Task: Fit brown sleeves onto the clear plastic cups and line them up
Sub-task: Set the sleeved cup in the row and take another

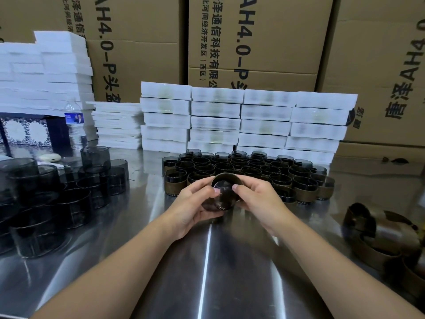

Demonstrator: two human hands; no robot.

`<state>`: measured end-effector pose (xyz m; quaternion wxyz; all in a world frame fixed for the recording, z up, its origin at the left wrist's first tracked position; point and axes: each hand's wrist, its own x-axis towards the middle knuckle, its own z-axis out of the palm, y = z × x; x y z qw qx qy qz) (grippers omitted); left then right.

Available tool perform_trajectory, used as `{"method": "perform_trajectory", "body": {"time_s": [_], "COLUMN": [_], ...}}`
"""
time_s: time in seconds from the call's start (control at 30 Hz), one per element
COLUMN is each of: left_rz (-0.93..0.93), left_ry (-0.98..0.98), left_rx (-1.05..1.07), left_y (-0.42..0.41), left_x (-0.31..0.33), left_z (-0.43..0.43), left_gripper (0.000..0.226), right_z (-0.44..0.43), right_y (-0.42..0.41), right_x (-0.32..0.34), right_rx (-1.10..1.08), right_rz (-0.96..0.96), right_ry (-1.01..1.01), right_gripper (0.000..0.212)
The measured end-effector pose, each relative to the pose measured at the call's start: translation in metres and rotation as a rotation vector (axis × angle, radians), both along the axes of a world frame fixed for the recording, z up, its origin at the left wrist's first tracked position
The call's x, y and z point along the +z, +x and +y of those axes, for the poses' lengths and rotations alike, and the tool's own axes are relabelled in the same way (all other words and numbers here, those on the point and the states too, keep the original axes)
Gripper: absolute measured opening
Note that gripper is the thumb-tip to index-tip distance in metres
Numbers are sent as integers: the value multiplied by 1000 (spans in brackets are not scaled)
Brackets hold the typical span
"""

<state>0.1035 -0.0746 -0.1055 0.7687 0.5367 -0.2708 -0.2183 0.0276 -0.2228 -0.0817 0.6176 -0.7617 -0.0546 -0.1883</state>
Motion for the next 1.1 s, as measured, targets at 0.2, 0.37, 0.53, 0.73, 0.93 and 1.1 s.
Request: {"method": "perform_trajectory", "body": {"time_s": [0.2,0.37,0.53,0.73,0.93,1.1], "left_rz": [34,47,59,65,49,59], "left_ry": [-51,-80,-95,-118,-95,-78], "left_rx": [-51,-229,-297,-377,-414,-426], "left_y": [-2,-7,-6,-4,-8,-10], "left_x": [5,9,10,11,11,14], "left_z": [2,0,2,4,6,7], "left_gripper": [30,30,37,45,57,61], "right_z": [-6,0,5,6,0,-4], "right_y": [1,0,-2,-5,-4,-3], "right_x": [1,7,5,6,5,5], "right_rx": [23,-140,-82,167,269,258], "right_rz": [-27,-36,213,264,294,303], "right_ry": [121,153,119,322,360,326], "right_gripper": [18,30,51,62,56,58]}}
